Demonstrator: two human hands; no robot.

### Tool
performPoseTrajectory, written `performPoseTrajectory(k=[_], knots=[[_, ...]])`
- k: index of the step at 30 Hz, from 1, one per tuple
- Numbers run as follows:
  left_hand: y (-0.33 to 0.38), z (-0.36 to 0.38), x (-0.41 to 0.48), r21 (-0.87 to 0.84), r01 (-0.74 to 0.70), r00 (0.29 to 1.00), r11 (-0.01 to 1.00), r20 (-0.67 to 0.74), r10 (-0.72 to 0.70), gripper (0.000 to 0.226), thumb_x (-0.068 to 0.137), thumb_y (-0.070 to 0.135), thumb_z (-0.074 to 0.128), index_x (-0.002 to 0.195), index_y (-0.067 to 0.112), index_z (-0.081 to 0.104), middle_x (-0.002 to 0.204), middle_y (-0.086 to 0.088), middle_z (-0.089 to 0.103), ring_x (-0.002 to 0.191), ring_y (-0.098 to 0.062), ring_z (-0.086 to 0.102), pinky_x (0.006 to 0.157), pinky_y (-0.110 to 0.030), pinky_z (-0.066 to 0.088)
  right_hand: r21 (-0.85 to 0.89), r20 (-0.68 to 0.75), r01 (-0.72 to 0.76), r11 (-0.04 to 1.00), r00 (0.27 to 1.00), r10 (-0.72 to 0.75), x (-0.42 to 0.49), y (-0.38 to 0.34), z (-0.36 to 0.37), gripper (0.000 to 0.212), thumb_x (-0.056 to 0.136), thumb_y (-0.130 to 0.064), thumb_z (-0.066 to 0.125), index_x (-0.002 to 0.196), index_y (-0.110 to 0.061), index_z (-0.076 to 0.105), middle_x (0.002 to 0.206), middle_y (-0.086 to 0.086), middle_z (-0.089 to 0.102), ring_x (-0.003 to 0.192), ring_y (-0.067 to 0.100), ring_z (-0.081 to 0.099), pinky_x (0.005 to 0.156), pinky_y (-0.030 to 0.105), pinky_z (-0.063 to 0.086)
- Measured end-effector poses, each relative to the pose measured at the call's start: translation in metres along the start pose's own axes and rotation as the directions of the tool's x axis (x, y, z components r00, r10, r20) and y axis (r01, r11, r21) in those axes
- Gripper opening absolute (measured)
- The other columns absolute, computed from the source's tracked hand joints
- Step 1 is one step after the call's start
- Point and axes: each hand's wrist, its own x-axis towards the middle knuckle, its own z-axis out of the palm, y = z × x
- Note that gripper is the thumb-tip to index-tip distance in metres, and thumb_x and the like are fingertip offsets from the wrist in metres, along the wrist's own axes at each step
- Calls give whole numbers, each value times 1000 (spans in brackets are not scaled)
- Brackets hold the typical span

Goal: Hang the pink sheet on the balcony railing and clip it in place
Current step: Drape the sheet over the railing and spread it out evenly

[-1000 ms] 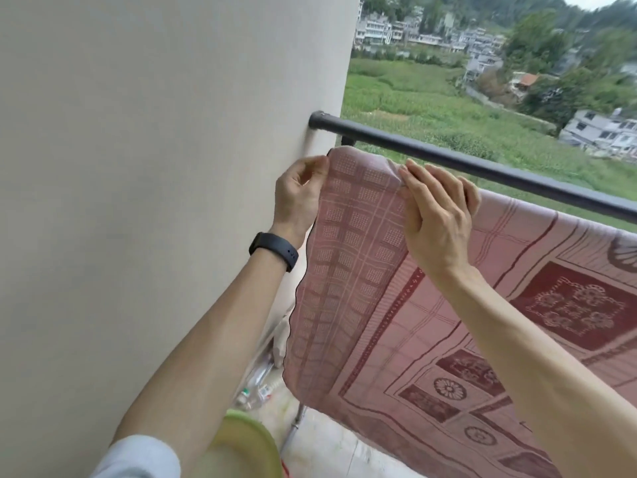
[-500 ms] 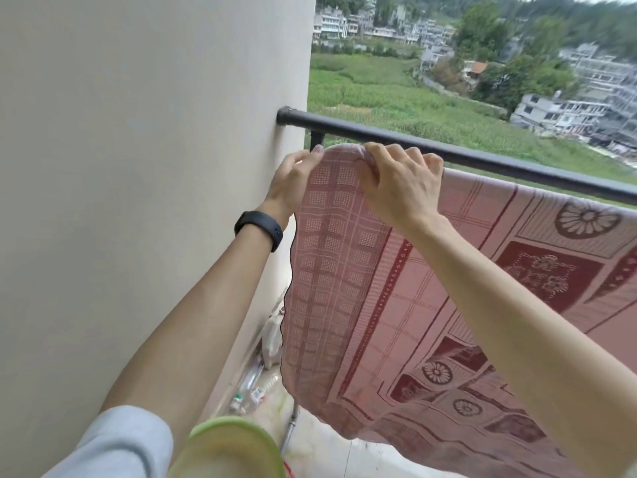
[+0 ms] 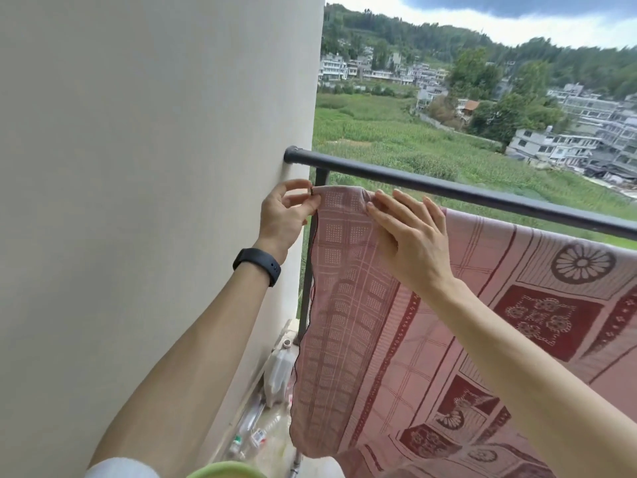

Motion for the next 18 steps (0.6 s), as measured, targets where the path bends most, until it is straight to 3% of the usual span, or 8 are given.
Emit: performPoseTrajectory(k=[3,5,7,9,12,14,16,18], knots=[[12,4,17,-11,33,999,999,-11,-33,21,87,18,74,105,19,64,100,1,71,83,-12,67,66,-17,50,-43,114,-146,988,982,151,19,-3,-19,42,97,-47,52,134,-28,58,135,-5,62,128,19,52,115,49,24],[15,9,30,35,23,999,999,-24,-22,19,88,19,74,104,19,64,99,2,70,84,-11,66,70,-19,52,-143,190,-233,962,947,258,28,5,-29,50,96,-56,45,135,-27,54,132,-3,62,126,21,52,115,49,23],[17,17,38,156,21,998,988,-67,-11,12,88,23,72,97,24,63,97,4,69,89,-13,67,83,-30,54,-217,256,-291,932,904,342,28,19,-36,52,97,-60,37,130,-27,58,127,-2,66,122,23,54,114,51,23],[19,28,36,376,20,991,926,-127,30,12,88,30,66,100,27,61,105,4,62,103,-16,62,91,-29,48,-263,275,-331,906,875,399,20,32,-43,54,98,-62,28,126,-30,60,123,-3,68,120,23,55,112,52,25],[20,52,15,648,-210,961,732,-4,278,29,92,37,57,118,26,59,109,10,54,120,-21,48,101,-35,41,-285,208,-394,874,864,458,3,54,-55,53,100,-59,23,123,-30,61,124,-4,66,120,22,53,112,52,25],[15,73,-1,739,-424,872,523,177,455,36,93,44,52,123,27,59,125,5,57,123,-21,47,103,-43,40,-307,153,-442,843,851,503,-10,69,-64,52,101,-58,24,122,-28,60,125,-2,65,121,23,51,112,51,23],[5,91,-9,780,-520,816,348,333,472,40,95,49,43,125,29,60,132,3,58,125,-20,48,106,-46,36,-345,91,-488,802,833,546,-24,86,-73,53,101,-58,22,121,-26,60,127,1,64,124,25,49,114,52,20],[-8,96,-8,800,-557,790,224,427,440,42,100,51,34,123,28,60,126,2,61,124,-23,48,109,-47,33,-364,32,-534,763,811,584,-40,108,-83,57,101,-56,19,121,-24,61,129,4,62,127,26,46,115,54,15]])
